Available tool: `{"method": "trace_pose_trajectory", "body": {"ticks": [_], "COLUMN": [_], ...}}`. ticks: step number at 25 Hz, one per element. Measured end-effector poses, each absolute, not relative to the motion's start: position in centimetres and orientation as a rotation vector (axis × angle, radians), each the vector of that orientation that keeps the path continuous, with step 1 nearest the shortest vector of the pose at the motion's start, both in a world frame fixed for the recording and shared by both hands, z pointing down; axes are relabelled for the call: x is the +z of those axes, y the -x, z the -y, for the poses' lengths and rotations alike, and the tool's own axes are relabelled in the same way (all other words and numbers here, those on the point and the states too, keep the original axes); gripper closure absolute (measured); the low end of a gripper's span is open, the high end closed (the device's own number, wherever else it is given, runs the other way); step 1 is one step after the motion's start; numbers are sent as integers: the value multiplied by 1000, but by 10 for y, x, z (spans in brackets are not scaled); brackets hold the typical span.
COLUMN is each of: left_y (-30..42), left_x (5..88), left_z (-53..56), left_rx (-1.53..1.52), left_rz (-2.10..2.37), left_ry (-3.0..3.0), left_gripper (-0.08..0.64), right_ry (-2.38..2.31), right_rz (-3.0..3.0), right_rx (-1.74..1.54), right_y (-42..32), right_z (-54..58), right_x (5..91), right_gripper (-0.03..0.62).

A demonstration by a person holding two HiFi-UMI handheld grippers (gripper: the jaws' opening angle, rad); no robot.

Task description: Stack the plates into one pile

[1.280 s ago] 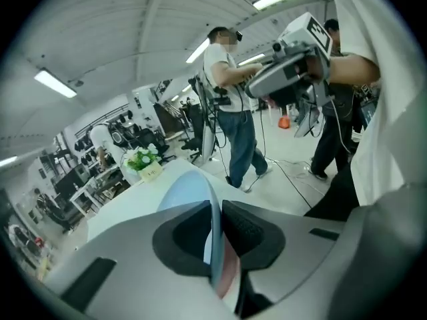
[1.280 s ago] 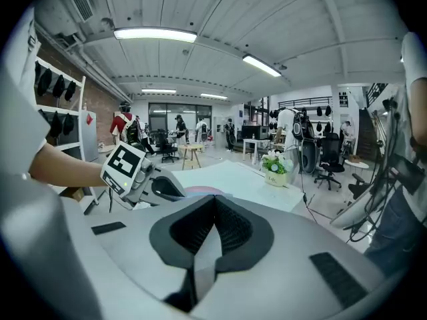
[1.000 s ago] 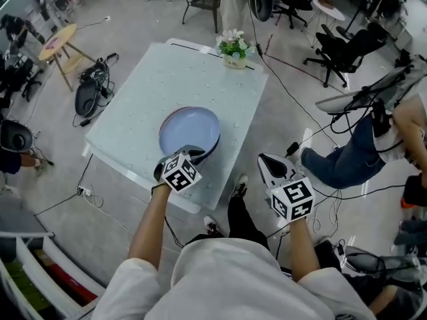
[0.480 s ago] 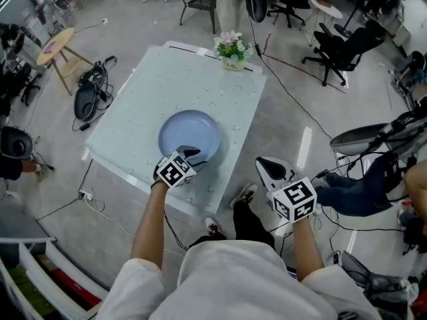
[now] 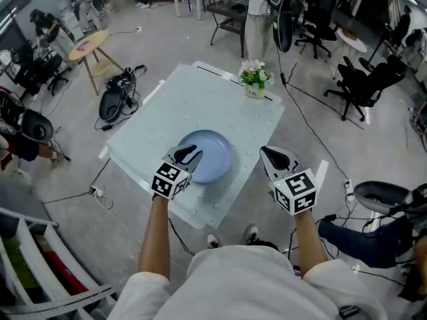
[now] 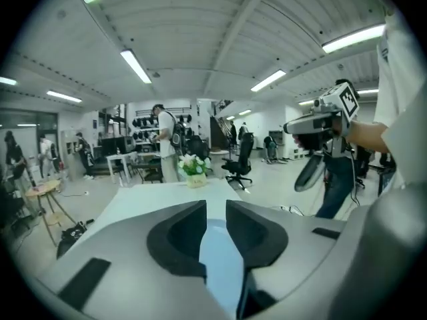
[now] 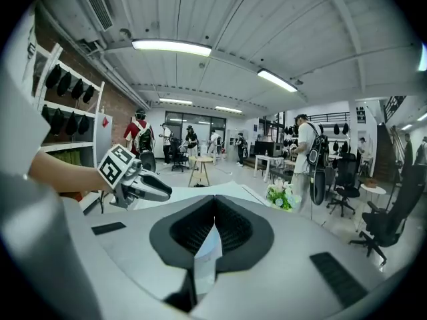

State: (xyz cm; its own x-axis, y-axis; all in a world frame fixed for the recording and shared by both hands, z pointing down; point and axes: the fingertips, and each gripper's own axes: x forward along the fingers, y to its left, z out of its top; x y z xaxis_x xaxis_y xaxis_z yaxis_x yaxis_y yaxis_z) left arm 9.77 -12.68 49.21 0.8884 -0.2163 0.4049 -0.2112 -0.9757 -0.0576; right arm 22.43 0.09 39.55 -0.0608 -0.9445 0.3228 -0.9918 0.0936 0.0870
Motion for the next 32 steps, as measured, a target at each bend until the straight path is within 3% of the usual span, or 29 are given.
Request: {"method": "trace_pose_trajectory", "body": {"ticks": [7,17,32], "left_y": [-82,-59,-56], "left_x": [393,320,296], "left_z": [144,139,117], "left_rx": [-323,-192,-190], "left_rz": [-684,-881,-902], "left_ry": [2972,2835,2754], "left_gripper": [534,540,540], "right_ry": [-1894,-1779,-1695], "right_rz": [2103,2207,2306], "right_rx": [78,-81,-140], "right_y": [-243,-228,-204], "right_z": [27,60,66], "right_x": [354,309,287], "right_gripper": [580,580,581]}}
